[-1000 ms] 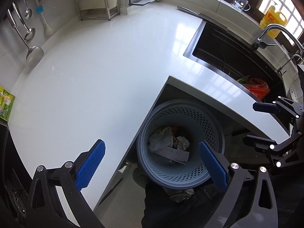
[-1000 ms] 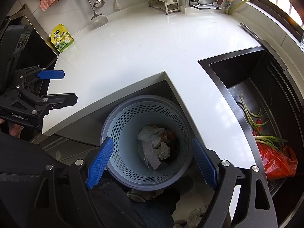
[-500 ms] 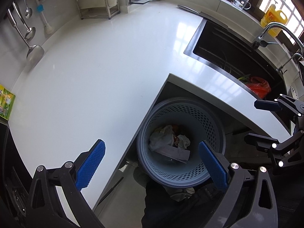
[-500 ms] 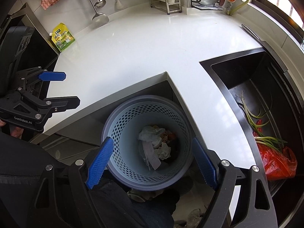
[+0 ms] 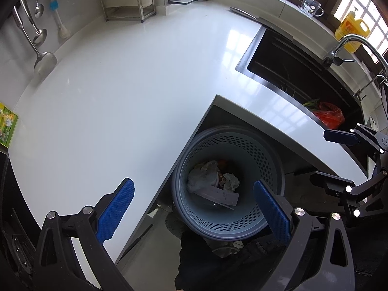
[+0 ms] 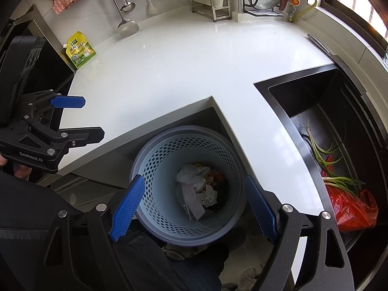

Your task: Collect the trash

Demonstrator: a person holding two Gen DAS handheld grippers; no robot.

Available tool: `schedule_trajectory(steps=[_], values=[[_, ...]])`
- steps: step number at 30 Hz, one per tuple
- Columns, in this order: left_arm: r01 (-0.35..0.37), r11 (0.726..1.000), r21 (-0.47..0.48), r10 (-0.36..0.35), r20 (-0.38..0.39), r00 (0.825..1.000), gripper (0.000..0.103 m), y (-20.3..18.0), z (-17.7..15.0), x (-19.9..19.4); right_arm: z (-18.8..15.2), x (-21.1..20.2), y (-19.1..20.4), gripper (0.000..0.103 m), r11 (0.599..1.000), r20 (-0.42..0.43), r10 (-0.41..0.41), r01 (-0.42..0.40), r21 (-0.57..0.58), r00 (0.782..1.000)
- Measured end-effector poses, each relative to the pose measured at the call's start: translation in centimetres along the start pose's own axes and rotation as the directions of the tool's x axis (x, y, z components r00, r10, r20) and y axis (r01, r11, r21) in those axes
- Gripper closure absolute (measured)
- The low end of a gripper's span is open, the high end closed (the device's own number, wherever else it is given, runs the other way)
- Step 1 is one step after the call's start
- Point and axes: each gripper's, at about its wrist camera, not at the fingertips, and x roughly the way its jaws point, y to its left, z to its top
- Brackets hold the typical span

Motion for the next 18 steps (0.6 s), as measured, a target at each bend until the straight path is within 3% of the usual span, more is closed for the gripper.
schedule_trajectory(steps=[18], values=[[-0.05, 0.998, -0.022, 0.051, 0.027, 0.998, 0.007, -0.03, 0.46, -0.4, 0.45, 0.29, -0.21, 0.023, 1.0, -0.004, -0.005, 0.005, -0.001, 1.0]])
